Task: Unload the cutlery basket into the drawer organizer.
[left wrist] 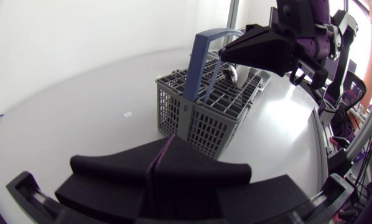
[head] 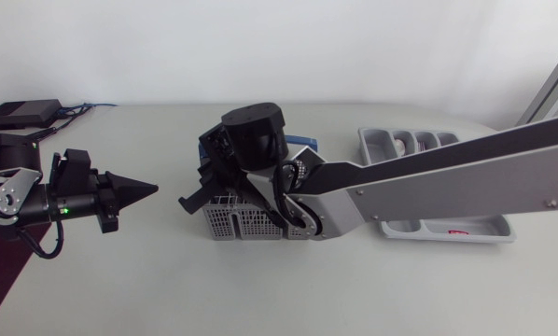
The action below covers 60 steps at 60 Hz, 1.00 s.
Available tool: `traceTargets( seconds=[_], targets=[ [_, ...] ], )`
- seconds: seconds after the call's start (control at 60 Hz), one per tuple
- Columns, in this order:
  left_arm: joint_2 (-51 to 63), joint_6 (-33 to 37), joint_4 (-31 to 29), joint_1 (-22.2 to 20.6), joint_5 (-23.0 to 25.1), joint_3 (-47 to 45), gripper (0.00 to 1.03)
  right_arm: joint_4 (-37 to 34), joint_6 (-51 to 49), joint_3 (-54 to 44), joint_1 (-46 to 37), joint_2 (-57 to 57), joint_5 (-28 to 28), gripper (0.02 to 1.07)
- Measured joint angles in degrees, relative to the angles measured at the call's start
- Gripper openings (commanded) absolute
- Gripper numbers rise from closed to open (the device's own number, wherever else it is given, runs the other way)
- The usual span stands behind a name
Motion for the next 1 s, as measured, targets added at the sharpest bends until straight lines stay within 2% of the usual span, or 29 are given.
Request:
traceTargets(
  seconds=[0.417, 0.783, 1.0],
  targets=[
    [-1.44, 0.0, -0.68, -0.61, 0.0, -0.22, 0.17, -1.84, -0.04, -0.72, 0.48, -6.43, 0.04, 0.08],
    [-3.43, -0.02, -1.4, -1.95, -0.63, -0.55, 0.17, -9.01, -0.46, -0.72, 0.92, -18.38, -1.11, 0.08],
    [-4.92, -0.13, -1.66, -2.21, -0.92, -0.55, 0.17, -16.11, -0.44, -0.37, -0.33, -25.05, -3.72, 0.08]
  ],
)
